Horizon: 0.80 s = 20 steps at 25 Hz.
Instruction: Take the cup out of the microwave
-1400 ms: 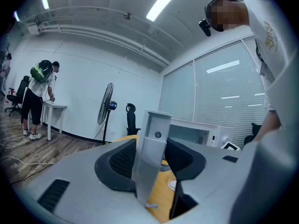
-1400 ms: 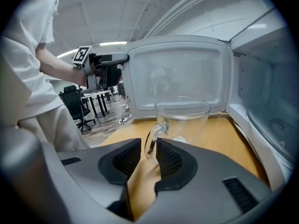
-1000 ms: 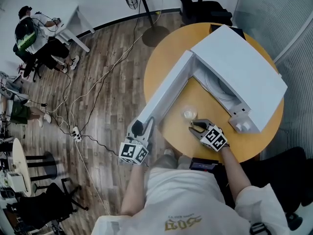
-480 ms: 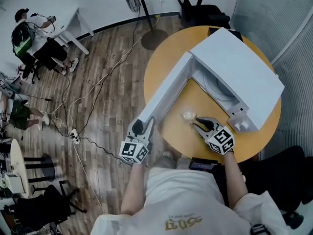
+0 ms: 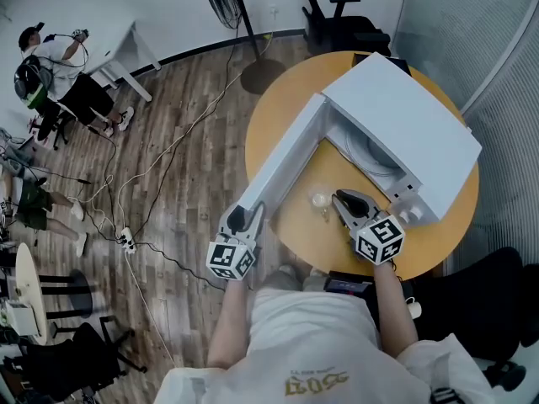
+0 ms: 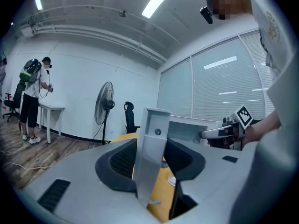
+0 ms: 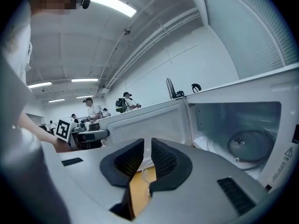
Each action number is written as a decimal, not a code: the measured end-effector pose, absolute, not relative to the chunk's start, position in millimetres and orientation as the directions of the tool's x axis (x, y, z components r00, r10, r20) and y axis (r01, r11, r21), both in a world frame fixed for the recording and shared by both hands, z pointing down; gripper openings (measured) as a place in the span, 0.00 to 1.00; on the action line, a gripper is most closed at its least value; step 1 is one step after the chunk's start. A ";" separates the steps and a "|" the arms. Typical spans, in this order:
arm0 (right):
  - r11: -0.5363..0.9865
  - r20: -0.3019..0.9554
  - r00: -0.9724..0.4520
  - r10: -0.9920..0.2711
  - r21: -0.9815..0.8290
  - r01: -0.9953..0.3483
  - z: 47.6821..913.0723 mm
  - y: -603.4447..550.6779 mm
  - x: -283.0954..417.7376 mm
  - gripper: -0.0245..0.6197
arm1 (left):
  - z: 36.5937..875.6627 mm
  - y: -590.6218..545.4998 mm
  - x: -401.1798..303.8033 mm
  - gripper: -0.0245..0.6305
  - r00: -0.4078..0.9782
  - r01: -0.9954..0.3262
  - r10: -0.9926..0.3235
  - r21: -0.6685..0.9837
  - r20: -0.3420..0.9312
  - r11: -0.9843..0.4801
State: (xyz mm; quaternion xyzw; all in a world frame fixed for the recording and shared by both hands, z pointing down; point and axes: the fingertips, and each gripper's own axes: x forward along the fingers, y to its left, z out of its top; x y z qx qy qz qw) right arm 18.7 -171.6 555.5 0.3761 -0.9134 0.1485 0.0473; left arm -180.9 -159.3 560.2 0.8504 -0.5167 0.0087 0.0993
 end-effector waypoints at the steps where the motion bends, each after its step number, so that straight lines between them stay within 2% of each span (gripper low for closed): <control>1: 0.661 0.201 -0.699 -0.686 -0.228 -0.715 553.9 -172.9 20.3 0.14 | 560.5 -159.3 -180.6 0.33 0.466 -0.881 -0.877 0.157 0.120 -0.447; 5: 0.612 0.250 -0.632 -0.733 -0.161 -0.774 551.0 -175.9 26.0 0.06 | 560.3 -159.0 -180.2 0.33 0.461 -0.885 -0.878 0.139 0.127 -0.445; 20: 0.597 0.310 -0.604 -0.734 -0.129 -0.792 561.7 -164.9 24.9 0.06 | 560.5 -155.6 -179.2 0.33 0.458 -0.887 -0.878 0.141 0.143 -0.439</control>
